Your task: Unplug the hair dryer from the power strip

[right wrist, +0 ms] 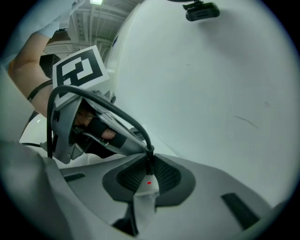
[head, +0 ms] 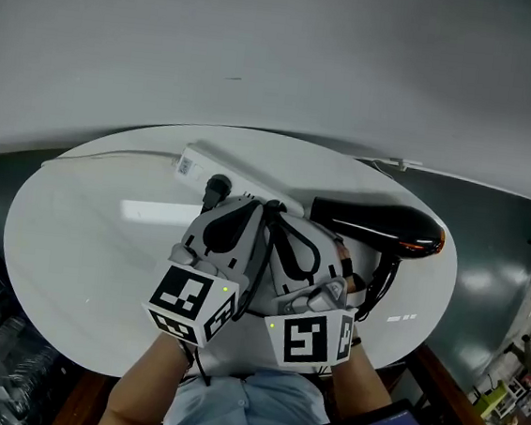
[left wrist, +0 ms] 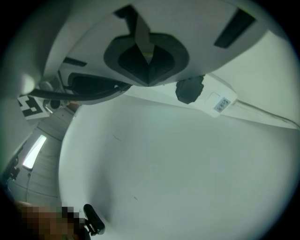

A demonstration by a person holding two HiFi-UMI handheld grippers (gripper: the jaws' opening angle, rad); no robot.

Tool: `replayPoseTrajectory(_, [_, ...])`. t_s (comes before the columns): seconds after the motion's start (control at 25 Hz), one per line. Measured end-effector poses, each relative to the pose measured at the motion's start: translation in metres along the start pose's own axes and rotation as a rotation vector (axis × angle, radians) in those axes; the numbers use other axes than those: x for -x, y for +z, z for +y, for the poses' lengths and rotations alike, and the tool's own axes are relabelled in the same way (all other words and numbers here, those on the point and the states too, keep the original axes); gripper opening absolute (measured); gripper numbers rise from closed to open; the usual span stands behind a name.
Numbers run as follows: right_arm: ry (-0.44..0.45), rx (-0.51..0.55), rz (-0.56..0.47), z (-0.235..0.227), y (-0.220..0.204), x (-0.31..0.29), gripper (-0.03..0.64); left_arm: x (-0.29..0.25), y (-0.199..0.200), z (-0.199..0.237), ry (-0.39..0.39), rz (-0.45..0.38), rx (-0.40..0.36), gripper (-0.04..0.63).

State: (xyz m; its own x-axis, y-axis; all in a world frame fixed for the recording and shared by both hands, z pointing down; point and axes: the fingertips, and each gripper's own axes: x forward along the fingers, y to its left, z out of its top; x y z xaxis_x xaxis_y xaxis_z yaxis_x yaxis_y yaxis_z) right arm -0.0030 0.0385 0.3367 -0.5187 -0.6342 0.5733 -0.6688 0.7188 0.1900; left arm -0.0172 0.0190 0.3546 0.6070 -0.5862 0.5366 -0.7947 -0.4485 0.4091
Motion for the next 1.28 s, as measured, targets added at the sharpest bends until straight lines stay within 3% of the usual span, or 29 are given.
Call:
replayPoseTrajectory(0.12, [0.036,-0.021,0.022,0.009,0.000,-0.001,0.048,0.008,-0.003,0.005,0.040,0.031,0.000,-0.003])
replayPoseTrajectory(0.28, [0.060,-0.054,0.058,0.012,-0.007,0.000,0.049,0.016,-0.004,0.005,0.107,0.095,-0.100,-0.003])
replayPoseTrajectory(0.4, [0.056,-0.065,0.072,0.011,-0.006,-0.002,0.054,0.022,-0.009,0.003,0.089,0.124,-0.087,-0.003])
replayPoseTrajectory(0.64, [0.099,-0.088,0.077,0.008,-0.015,0.001,0.066,0.018,-0.028,-0.004,0.023,0.172,0.020,-0.003])
replayPoseTrajectory(0.92, [0.121,-0.032,0.106,0.011,-0.021,0.005,0.077,0.017,-0.030,-0.004,0.009,0.200,0.012,-0.003])
replayPoseTrajectory(1.08, [0.086,0.024,0.123,0.011,-0.021,0.004,0.067,0.014,-0.029,-0.007,0.000,0.238,-0.011,-0.003])
replayPoseTrajectory(1.28, [0.128,-0.036,0.092,0.011,-0.013,0.001,0.093,0.012,-0.030,-0.007,-0.020,0.250,0.009,-0.003])
